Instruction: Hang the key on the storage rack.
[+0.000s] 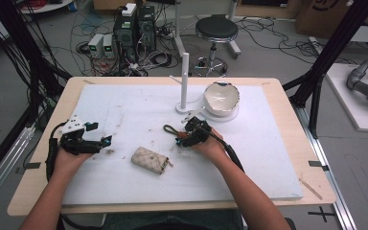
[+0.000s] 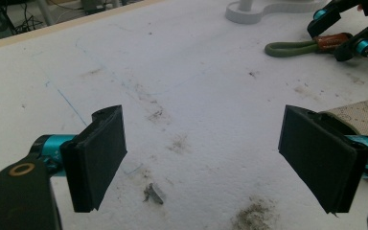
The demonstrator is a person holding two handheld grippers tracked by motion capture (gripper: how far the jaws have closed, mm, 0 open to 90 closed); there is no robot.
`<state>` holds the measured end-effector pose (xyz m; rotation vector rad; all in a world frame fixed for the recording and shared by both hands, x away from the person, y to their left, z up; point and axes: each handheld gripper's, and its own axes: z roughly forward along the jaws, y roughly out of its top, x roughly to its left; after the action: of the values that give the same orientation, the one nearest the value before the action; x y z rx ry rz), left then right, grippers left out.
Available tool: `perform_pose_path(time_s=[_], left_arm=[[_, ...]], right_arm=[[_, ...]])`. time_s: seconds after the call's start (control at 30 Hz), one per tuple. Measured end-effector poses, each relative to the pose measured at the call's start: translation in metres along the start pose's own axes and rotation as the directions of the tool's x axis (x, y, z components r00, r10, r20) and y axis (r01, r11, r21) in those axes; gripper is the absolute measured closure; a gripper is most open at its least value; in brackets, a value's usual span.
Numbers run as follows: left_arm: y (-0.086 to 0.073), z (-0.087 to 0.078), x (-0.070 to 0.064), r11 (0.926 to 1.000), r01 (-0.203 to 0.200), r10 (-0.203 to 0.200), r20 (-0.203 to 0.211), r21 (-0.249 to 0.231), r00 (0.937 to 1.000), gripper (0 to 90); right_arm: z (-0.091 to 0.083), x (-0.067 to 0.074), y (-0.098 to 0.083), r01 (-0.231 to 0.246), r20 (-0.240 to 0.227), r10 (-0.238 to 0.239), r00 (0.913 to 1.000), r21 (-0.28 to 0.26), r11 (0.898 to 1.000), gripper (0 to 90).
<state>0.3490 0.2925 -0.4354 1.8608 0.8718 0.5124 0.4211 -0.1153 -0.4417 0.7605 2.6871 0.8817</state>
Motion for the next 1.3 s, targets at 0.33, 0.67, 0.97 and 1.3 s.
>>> perform_pose_path(time_s=[0.33,0.67,0.97,1.3], left_arm=[[0.0,0.001,-0.001,1.0,-0.001,0.001,0.005,0.002,1.0,16.5],[0.0,0.001,-0.001,1.0,0.0,0.0,0.005,0.001,1.0,16.5],[0.0,0.001,-0.001,1.0,0.001,-0.001,0.006,-0.001,1.0,16.5],[0.0,0.0,-0.001,1.0,0.003,-0.003,0.004,-0.001,1.0,16.5]], right_arm=[[-0.003,0.002,0.0,0.01,-0.002,-0.01,1.0,-0.01,1.0,68.4],[-0.003,0.004,-0.001,-0.013,0.003,0.013,0.9999,-0.022,1.0,70.1],[-0.03,-0.001,0.003,-0.065,-0.008,0.064,0.9979,-0.144,0.987,70.3],[-0.083,-0.015,0.019,-0.071,0.049,0.089,0.9948,-0.291,0.954,70.5]])
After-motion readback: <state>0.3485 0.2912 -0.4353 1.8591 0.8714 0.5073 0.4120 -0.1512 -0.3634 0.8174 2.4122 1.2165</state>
